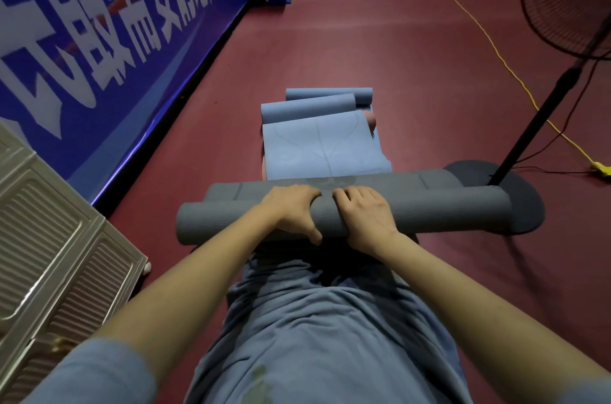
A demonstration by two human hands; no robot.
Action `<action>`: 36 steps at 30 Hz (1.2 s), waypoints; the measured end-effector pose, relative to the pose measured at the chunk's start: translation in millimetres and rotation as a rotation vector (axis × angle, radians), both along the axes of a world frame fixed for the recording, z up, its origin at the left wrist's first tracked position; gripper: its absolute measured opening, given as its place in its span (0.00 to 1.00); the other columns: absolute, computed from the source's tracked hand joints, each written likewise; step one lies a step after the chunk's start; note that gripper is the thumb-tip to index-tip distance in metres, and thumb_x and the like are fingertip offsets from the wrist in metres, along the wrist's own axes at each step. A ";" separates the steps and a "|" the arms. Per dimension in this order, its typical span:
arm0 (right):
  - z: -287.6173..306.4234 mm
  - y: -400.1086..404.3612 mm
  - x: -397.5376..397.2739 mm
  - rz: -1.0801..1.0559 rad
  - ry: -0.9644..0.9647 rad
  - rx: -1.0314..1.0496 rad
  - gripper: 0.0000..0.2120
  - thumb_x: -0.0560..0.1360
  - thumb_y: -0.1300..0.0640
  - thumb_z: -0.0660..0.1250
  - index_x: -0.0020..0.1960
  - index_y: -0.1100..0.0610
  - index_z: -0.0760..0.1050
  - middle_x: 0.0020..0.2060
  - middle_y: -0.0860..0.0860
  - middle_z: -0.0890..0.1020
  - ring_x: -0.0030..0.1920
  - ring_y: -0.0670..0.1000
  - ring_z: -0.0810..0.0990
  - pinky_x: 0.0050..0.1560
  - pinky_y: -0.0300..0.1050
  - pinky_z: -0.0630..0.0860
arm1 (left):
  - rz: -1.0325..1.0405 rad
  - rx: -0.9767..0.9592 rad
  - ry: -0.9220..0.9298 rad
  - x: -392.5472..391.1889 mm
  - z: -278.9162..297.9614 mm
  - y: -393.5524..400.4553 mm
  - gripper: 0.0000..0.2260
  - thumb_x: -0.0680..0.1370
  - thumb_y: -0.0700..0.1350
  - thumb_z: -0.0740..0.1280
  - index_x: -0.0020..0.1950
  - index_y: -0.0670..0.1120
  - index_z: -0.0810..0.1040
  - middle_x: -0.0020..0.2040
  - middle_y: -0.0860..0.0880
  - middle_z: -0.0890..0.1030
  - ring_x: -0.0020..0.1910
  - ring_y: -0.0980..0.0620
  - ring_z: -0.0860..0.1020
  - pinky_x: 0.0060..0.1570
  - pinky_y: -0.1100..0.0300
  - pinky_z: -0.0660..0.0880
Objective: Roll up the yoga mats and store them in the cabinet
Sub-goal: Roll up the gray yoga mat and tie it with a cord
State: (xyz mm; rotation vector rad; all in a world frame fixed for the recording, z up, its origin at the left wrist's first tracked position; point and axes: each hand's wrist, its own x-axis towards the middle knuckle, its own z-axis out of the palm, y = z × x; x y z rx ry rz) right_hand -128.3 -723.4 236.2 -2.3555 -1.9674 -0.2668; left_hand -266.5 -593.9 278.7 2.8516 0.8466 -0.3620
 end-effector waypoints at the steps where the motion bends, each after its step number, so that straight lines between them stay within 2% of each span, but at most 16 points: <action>1: 4.7 2.1 0.4 0.001 0.015 -0.034 0.33 0.59 0.55 0.79 0.61 0.55 0.71 0.50 0.53 0.79 0.50 0.57 0.79 0.54 0.48 0.73 | -0.021 0.056 -0.036 -3.6 -4.6 -2.0 0.42 0.60 0.70 0.75 0.69 0.54 0.72 0.63 0.54 0.78 0.60 0.49 0.77 0.55 0.50 0.77; 5: 26.6 14.4 4.9 0.018 0.065 -0.182 0.36 0.61 0.50 0.80 0.63 0.53 0.66 0.54 0.52 0.77 0.55 0.56 0.78 0.48 0.47 0.68 | -0.003 0.180 -0.157 -10.7 -16.9 -8.4 0.42 0.61 0.71 0.75 0.68 0.52 0.70 0.62 0.52 0.79 0.60 0.48 0.77 0.53 0.51 0.75; 9: 39.1 27.3 14.6 -0.001 0.103 -0.322 0.42 0.60 0.48 0.82 0.67 0.52 0.64 0.58 0.53 0.77 0.57 0.56 0.78 0.49 0.49 0.72 | 0.025 0.284 -0.225 -13.1 -28.5 -16.4 0.52 0.58 0.72 0.78 0.75 0.49 0.67 0.63 0.49 0.77 0.62 0.46 0.76 0.61 0.51 0.72; 13: 36.4 29.3 18.2 0.008 0.117 -0.311 0.42 0.59 0.47 0.82 0.66 0.51 0.65 0.58 0.52 0.77 0.57 0.56 0.78 0.51 0.50 0.74 | 0.021 0.341 -0.316 -15.0 -37.7 -16.8 0.49 0.59 0.70 0.79 0.73 0.47 0.70 0.63 0.48 0.79 0.60 0.46 0.78 0.60 0.51 0.72; 18: 32.3 28.7 20.7 0.002 0.155 -0.269 0.39 0.59 0.45 0.81 0.64 0.51 0.67 0.58 0.50 0.79 0.56 0.55 0.79 0.54 0.51 0.76 | 0.023 0.334 -0.222 -2.4 -19.2 -11.4 0.35 0.62 0.67 0.78 0.61 0.49 0.73 0.57 0.50 0.81 0.54 0.46 0.81 0.50 0.52 0.75; 22: 30.8 26.0 28.7 0.058 0.143 -0.209 0.38 0.60 0.41 0.79 0.65 0.51 0.69 0.58 0.50 0.79 0.55 0.56 0.79 0.54 0.51 0.76 | -0.011 0.293 -0.071 7.9 -3.5 3.6 0.33 0.62 0.68 0.76 0.58 0.51 0.73 0.51 0.51 0.82 0.49 0.46 0.81 0.40 0.54 0.70; 24: 32.2 24.1 38.4 0.086 0.136 -0.197 0.42 0.60 0.39 0.78 0.68 0.50 0.67 0.59 0.50 0.79 0.57 0.56 0.79 0.55 0.53 0.76 | -0.017 0.221 0.010 16.6 8.1 11.4 0.33 0.61 0.69 0.76 0.59 0.52 0.75 0.46 0.52 0.79 0.45 0.47 0.78 0.40 0.54 0.69; 27: 35.3 25.7 48.6 0.091 0.132 -0.220 0.44 0.57 0.37 0.79 0.68 0.48 0.66 0.58 0.49 0.80 0.55 0.56 0.79 0.54 0.54 0.77 | -0.034 0.129 0.072 28.5 19.6 19.1 0.34 0.60 0.70 0.77 0.59 0.53 0.76 0.45 0.53 0.78 0.44 0.49 0.77 0.40 0.55 0.71; 30: 33.9 26.5 43.8 0.050 0.101 -0.227 0.42 0.58 0.39 0.79 0.66 0.49 0.66 0.55 0.50 0.80 0.52 0.56 0.80 0.50 0.52 0.77 | -0.040 0.126 0.078 30.4 17.1 18.0 0.33 0.61 0.69 0.78 0.58 0.53 0.75 0.45 0.53 0.78 0.43 0.49 0.76 0.40 0.56 0.70; 33: 37.2 26.8 37.5 0.010 0.092 -0.268 0.40 0.59 0.41 0.79 0.64 0.49 0.66 0.53 0.50 0.80 0.51 0.56 0.80 0.43 0.48 0.72 | -0.034 0.125 0.082 26.6 17.1 13.1 0.32 0.62 0.69 0.78 0.58 0.53 0.75 0.45 0.53 0.78 0.43 0.49 0.76 0.39 0.55 0.69; 36: 47.0 24.5 30.4 0.003 0.066 -0.324 0.41 0.59 0.41 0.80 0.65 0.51 0.65 0.53 0.51 0.81 0.50 0.57 0.81 0.43 0.49 0.73 | -0.054 0.150 0.096 22.5 22.7 6.0 0.32 0.61 0.70 0.77 0.56 0.52 0.76 0.44 0.52 0.78 0.43 0.48 0.76 0.39 0.55 0.69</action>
